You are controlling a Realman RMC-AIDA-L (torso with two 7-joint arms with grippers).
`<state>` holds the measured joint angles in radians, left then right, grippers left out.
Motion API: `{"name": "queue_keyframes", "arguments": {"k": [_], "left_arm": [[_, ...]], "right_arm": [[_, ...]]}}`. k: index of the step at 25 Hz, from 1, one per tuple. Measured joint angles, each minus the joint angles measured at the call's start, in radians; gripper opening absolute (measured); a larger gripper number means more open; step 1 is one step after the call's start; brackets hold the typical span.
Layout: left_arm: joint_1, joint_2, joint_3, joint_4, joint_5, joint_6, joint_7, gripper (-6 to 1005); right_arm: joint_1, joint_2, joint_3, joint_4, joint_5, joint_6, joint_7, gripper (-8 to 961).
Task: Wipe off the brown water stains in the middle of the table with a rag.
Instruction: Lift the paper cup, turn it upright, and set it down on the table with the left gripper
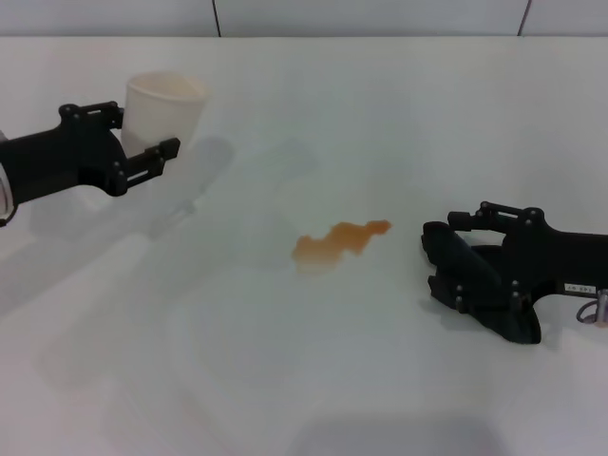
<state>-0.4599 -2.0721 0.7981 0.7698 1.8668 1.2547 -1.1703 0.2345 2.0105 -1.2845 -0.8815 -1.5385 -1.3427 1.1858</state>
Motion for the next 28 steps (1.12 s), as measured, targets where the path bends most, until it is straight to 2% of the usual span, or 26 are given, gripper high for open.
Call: {"name": "queue_keyframes", "arguments": {"k": [2, 5, 13, 28], "left_arm": [[-0.001, 0.000, -0.002, -0.012, -0.004, -0.001, 0.015, 535], [-0.010, 0.001, -0.009, -0.102, -0.028, -0.033, 0.112, 543], [-0.021, -0.005, -0.004, -0.189, -0.047, -0.065, 0.210, 562], [-0.022, -0.007, 0.000, -0.255, -0.041, -0.104, 0.259, 599]], "right_arm": [[0.001, 0.000, -0.002, 0.000, 0.000, 0.004, -0.001, 856], [0.002, 0.000, -0.017, 0.001, 0.000, 0.020, -0.001, 856], [0.007, 0.001, -0.052, 0.010, 0.000, 0.064, -0.029, 856], [0.010, 0.001, -0.053, 0.016, 0.011, 0.065, -0.041, 856]]}}
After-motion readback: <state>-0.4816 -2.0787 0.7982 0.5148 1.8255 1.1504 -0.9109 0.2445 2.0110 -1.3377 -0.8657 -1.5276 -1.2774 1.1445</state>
